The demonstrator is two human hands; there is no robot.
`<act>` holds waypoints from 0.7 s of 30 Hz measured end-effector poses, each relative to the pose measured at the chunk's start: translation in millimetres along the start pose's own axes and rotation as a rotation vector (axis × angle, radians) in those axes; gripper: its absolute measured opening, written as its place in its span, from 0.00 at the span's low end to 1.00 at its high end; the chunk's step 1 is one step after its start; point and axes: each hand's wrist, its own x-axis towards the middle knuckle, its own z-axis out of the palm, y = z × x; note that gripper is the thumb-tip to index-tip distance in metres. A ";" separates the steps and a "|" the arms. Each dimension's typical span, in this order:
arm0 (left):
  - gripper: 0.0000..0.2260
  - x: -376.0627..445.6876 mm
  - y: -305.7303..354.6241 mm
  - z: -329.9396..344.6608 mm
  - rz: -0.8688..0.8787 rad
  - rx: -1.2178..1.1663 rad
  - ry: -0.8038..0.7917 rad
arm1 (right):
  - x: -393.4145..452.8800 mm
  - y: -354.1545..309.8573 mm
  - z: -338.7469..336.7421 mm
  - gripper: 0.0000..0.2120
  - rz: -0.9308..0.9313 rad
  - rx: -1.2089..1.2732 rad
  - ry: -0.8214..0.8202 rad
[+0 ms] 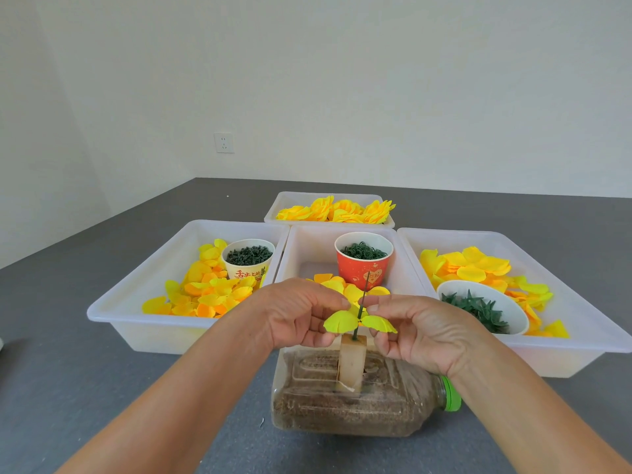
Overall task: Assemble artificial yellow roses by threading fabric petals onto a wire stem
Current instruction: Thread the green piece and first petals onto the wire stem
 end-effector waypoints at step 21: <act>0.03 -0.5 -2.2 2.8 0.001 0.041 -0.034 | -1.2 1.8 -3.9 0.07 -0.073 -0.153 -0.041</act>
